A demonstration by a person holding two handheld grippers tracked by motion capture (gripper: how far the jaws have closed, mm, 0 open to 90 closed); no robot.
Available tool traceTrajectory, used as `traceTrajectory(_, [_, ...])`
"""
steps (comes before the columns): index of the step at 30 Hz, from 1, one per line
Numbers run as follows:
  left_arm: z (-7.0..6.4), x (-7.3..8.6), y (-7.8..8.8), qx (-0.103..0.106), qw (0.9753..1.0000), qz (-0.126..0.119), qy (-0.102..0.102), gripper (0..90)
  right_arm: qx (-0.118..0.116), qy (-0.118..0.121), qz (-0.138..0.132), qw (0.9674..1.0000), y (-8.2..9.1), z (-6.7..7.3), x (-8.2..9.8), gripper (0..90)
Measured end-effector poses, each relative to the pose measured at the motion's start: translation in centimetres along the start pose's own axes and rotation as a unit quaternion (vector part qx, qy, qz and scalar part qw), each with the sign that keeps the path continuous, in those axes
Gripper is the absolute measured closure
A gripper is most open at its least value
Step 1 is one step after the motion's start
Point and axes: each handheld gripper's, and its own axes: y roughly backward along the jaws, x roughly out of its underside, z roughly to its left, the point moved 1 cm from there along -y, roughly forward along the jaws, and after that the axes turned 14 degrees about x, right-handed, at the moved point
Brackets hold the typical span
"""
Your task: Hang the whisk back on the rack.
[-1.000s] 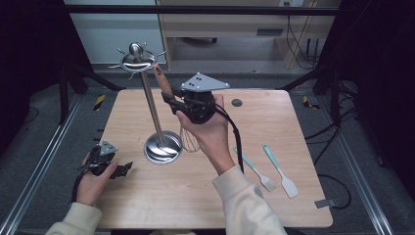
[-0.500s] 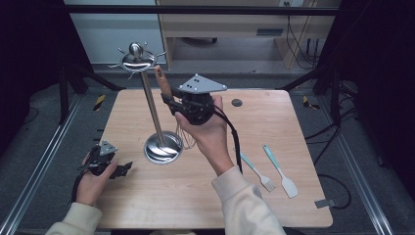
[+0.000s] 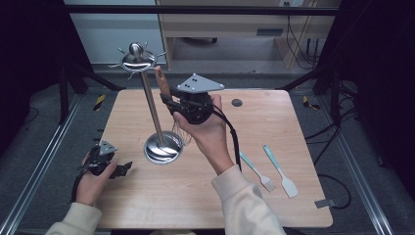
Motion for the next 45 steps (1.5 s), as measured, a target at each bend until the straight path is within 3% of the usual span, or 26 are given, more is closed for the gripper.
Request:
traceTrajectory(9, [-0.2,-0.3,0.7,0.005,0.9998,-0.017,-0.005,7.5,0.015,0.015,0.005,0.9998,0.6,-0.2,0.0,36.1])
traceTrajectory(13, [-0.5,-0.8,1.8,0.013,0.998,-0.062,0.006,7.5,0.033,0.026,0.012,0.9991,1.5,-0.5,0.3,28.8])
traceTrajectory(20, [-1.7,-2.9,4.7,0.011,0.9926,-0.12,-0.016,6.7,0.056,0.02,0.036,0.9976,3.0,-1.4,2.1,15.2])
traceTrajectory(27, [-3.9,-6.0,7.7,0.015,0.9867,-0.155,-0.047,6.1,0.07,0.007,0.057,0.9959,4.2,-2.5,4.4,11.4])
traceTrajectory(31, [-4.7,-7.7,9.1,0.017,0.9847,-0.161,-0.064,5.9,0.074,0.009,0.074,0.9945,4.5,-2.8,5.6,10.2])
traceTrajectory(45, [-6.5,-10.6,11.7,0.029,0.9813,-0.17,-0.085,6.9,0.099,0.015,0.109,0.989,4.7,-3.2,9.3,13.2])
